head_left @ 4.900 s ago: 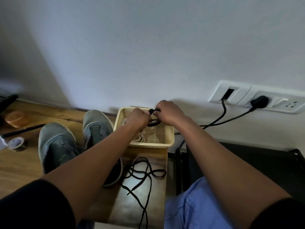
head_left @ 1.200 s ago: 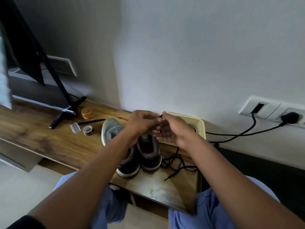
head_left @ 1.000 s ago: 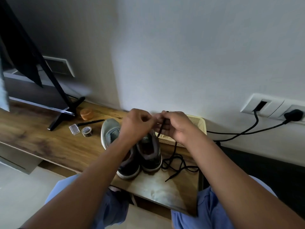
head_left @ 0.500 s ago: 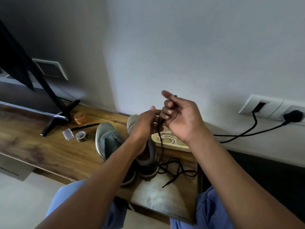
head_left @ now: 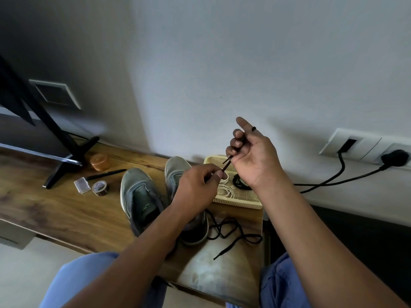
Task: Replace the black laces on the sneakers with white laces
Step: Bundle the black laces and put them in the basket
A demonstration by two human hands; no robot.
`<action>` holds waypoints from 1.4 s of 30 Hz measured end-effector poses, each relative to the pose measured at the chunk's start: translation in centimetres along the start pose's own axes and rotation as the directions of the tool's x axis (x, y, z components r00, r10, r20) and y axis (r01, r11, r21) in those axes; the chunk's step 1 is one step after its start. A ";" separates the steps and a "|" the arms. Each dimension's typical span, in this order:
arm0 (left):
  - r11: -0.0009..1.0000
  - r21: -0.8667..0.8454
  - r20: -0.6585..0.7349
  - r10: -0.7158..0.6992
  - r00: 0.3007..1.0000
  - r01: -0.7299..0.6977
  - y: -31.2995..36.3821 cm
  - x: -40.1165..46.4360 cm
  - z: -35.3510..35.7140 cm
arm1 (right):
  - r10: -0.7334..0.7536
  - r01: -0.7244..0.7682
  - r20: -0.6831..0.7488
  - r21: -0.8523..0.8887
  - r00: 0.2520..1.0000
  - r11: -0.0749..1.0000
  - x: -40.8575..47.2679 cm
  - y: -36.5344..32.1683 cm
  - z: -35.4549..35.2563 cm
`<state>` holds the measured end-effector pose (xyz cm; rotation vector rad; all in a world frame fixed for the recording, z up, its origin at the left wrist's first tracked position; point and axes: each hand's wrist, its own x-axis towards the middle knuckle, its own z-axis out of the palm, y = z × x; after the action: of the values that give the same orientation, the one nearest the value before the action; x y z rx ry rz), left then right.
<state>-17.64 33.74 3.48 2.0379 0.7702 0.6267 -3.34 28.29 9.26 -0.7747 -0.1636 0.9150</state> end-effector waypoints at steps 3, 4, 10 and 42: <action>0.999 0.043 0.000 0.027 1.000 -0.027 0.3 0.1 -0.2 | -0.036 0.035 -0.001 -0.087 0.999 0.996 0.0 0.1 -0.1; 0.998 0.051 -0.002 0.036 0.999 -0.036 0.3 0.1 -0.2 | -0.045 0.045 0.001 -0.117 0.999 0.992 -0.1 0.0 -0.1; 0.994 0.071 0.008 0.078 0.997 -0.078 0.5 -0.3 -0.3 | -0.078 0.075 -0.005 -0.233 0.997 0.969 -0.3 0.1 -0.6; 0.915 -0.376 -0.004 -0.156 0.988 0.143 -1.2 1.9 -2.8 | 0.330 -0.169 0.448 -0.362 0.831 0.917 -2.4 2.2 0.7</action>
<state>-18.62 37.15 4.18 1.6056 0.7536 0.6656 -6.62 27.62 8.73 -0.8442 -0.6930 1.3596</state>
